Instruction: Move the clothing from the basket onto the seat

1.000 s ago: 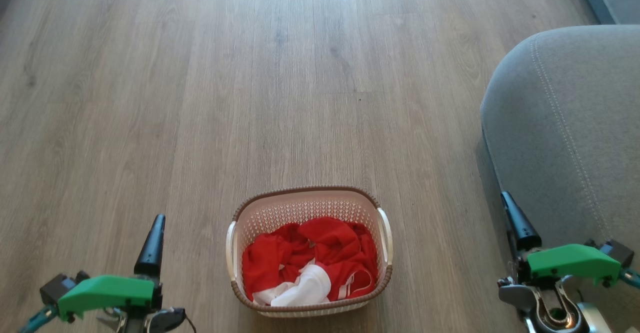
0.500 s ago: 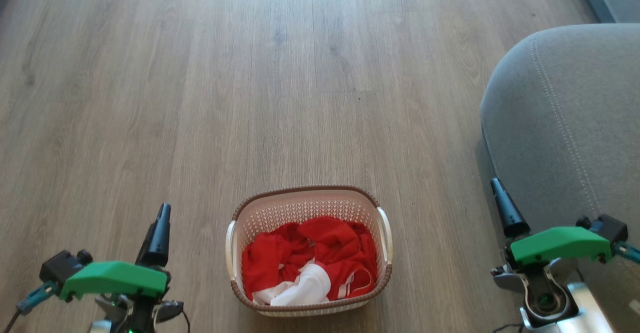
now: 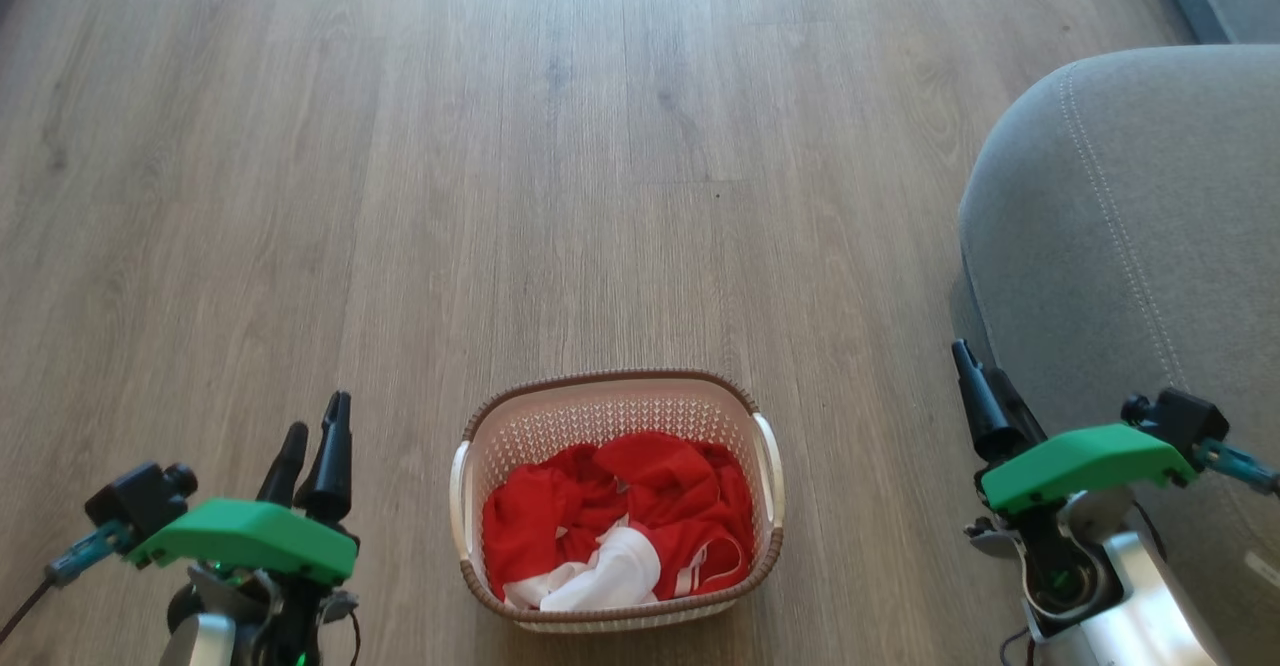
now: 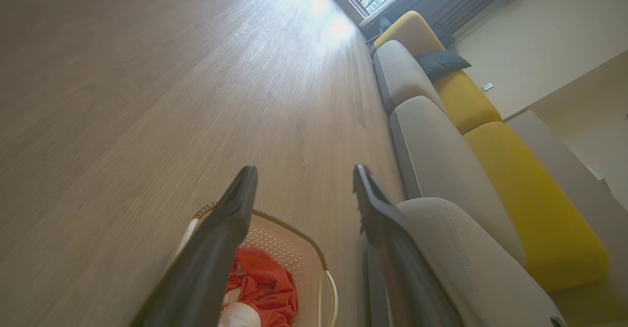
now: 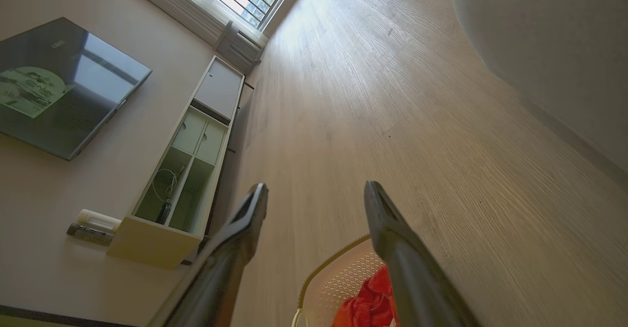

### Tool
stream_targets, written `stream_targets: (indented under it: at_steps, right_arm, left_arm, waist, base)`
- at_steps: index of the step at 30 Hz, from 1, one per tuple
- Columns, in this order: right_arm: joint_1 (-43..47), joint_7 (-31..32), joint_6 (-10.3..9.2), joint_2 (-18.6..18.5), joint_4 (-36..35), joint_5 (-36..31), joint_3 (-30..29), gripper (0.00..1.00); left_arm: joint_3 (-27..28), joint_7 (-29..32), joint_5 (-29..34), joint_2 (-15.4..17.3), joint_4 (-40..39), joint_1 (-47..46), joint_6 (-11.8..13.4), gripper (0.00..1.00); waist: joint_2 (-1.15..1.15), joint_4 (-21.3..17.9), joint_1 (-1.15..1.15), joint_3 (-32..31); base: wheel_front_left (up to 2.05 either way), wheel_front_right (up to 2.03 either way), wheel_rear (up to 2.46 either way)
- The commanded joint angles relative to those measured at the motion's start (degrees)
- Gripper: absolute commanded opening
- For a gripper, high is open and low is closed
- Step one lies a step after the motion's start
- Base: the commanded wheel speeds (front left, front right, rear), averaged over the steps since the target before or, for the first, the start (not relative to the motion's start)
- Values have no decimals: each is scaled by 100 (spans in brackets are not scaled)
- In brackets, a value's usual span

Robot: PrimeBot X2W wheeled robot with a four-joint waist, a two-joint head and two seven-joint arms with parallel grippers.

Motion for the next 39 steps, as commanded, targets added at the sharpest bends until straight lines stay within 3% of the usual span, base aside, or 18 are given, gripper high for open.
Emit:
stream_targets:
  at_steps: [1,21,39]
  right_arm:
    - [-377,-79,2,-97,-128,-150,104,100]
    - [-932,-417,3,-235,407,-1161,694,100]
    - [-1333,-704,3,-320,625,-2186,877,100]
  left_arm:
    - [64,-86,188,143,-150,-374,38,100]
    - [-50,-422,1681,260,101,-633,138,100]
    - [-35,-707,2846,311,175,-888,208,100]
  waist:
    - [0,-3,0,-1]
    - [0,-11,0,8]
    - [0,-5,0,36]
  base:
    - [0,0,0]
    - [0,0,0]
    - [0,0,0]
